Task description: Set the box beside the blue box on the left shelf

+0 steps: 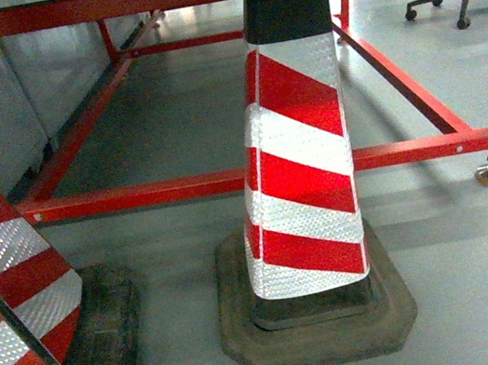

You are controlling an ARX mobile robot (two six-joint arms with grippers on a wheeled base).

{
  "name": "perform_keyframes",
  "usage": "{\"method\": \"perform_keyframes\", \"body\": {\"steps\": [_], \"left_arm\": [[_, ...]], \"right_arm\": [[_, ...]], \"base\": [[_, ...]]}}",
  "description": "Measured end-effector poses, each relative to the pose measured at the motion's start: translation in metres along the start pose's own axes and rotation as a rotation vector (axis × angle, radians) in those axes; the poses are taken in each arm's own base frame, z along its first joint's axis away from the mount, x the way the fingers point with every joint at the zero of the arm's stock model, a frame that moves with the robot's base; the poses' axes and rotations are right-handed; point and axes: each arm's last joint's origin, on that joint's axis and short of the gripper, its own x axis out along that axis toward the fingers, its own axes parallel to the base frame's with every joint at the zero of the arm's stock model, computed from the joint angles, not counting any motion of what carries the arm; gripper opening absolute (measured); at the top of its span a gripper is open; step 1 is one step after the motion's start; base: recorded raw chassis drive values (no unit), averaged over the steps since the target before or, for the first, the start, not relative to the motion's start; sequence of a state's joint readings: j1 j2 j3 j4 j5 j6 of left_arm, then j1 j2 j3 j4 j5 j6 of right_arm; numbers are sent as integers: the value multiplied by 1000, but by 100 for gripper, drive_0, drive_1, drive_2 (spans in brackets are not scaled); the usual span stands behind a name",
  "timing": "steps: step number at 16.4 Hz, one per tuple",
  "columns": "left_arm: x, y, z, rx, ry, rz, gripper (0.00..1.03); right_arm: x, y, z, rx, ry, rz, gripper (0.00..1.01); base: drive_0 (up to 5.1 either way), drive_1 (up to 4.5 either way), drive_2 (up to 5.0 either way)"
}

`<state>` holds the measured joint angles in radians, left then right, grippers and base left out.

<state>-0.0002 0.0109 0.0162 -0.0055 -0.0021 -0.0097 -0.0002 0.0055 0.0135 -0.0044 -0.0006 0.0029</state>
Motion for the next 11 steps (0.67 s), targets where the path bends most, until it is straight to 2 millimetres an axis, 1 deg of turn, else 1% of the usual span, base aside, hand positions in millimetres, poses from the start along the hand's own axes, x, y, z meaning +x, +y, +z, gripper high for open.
{"method": "perform_keyframes", "body": {"steps": [11], "left_arm": [[0,0,0,0,0,0,98]], "right_arm": [[0,0,0,0,0,0,98]], "base": [[0,0,0]]}}
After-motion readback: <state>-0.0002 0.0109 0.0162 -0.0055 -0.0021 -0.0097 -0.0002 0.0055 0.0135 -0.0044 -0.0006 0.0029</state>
